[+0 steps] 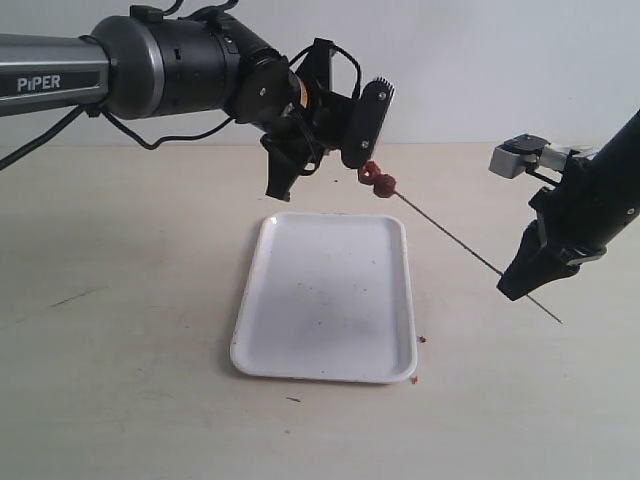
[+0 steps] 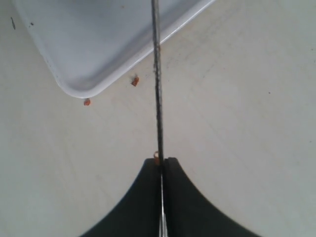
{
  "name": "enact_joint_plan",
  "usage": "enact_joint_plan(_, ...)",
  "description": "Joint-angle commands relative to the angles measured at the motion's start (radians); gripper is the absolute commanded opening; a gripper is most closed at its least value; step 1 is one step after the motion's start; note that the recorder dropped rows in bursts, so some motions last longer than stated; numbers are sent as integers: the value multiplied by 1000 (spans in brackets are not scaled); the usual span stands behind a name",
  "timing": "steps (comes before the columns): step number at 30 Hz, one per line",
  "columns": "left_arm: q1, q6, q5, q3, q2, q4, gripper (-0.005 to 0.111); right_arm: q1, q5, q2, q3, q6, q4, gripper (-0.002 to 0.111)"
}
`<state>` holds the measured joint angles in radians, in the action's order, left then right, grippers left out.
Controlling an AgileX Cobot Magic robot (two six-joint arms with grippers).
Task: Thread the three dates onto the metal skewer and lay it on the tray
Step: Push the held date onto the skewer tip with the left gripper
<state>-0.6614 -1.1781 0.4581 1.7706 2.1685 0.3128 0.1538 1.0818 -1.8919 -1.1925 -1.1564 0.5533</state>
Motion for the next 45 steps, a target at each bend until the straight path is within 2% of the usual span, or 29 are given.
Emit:
enact_joint_plan(1,15,35,13,1,-20,-5,27,2,-15,2,0,5,2,0)
enact_joint_plan(45,10,31,-14,1,-9,28,27,2,-4,2,0,-20,24,0)
